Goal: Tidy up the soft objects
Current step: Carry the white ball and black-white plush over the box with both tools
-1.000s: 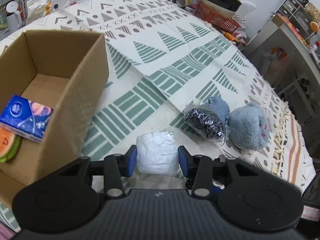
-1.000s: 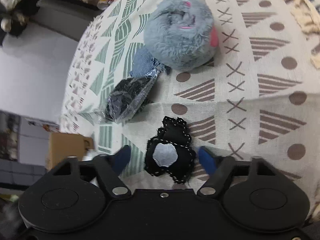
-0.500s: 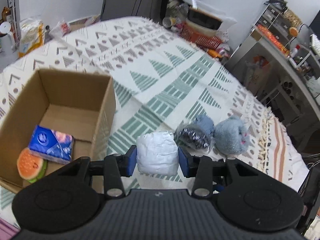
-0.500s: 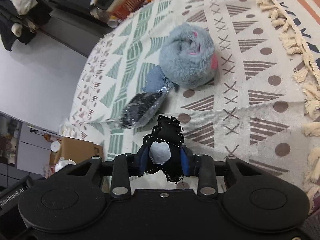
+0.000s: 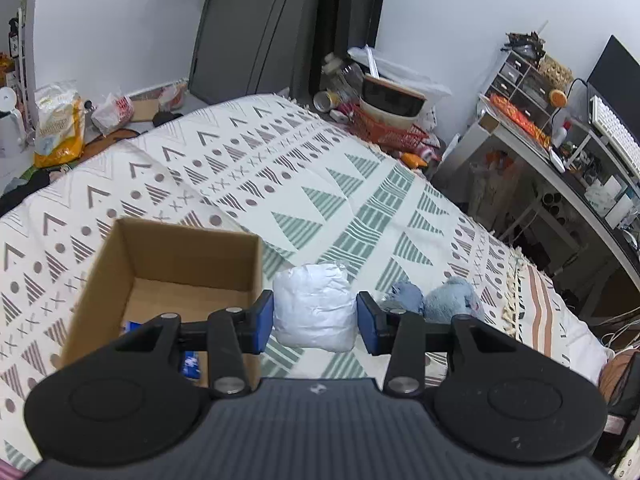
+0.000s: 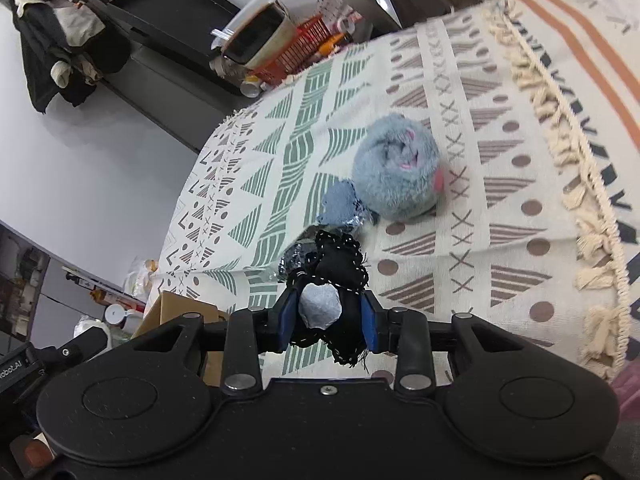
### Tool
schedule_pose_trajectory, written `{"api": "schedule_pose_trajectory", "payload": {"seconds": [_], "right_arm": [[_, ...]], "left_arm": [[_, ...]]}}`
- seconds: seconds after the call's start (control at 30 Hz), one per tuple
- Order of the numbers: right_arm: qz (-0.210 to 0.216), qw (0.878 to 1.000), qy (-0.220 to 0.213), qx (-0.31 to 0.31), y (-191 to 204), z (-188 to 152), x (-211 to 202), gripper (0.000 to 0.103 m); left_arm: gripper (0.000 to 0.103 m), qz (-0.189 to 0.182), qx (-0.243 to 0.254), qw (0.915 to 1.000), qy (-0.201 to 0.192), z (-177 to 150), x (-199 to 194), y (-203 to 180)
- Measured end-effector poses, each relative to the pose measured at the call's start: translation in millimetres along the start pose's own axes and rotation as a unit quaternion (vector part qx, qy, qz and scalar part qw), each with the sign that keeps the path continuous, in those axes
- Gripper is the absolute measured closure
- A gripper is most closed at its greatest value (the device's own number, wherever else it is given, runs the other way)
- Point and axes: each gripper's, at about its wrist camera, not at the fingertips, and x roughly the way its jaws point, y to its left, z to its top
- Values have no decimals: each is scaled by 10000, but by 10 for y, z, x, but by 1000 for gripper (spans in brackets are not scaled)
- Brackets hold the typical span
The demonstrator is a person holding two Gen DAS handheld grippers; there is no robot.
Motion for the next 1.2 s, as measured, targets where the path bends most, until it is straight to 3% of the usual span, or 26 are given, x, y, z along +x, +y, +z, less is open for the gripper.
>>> {"api": "schedule_pose_trajectory", "payload": {"seconds": [0.43,1.2], "right_arm": [[44,9987,-331,-381,442,-174,-255,69],[559,9950,75,-819,1533,-601,136,69]], "left_arm": [[60,-253,-331,9990,-176,-24,-252,547],[60,-134,-1209,9924,-170,3,-302,1450]]}}
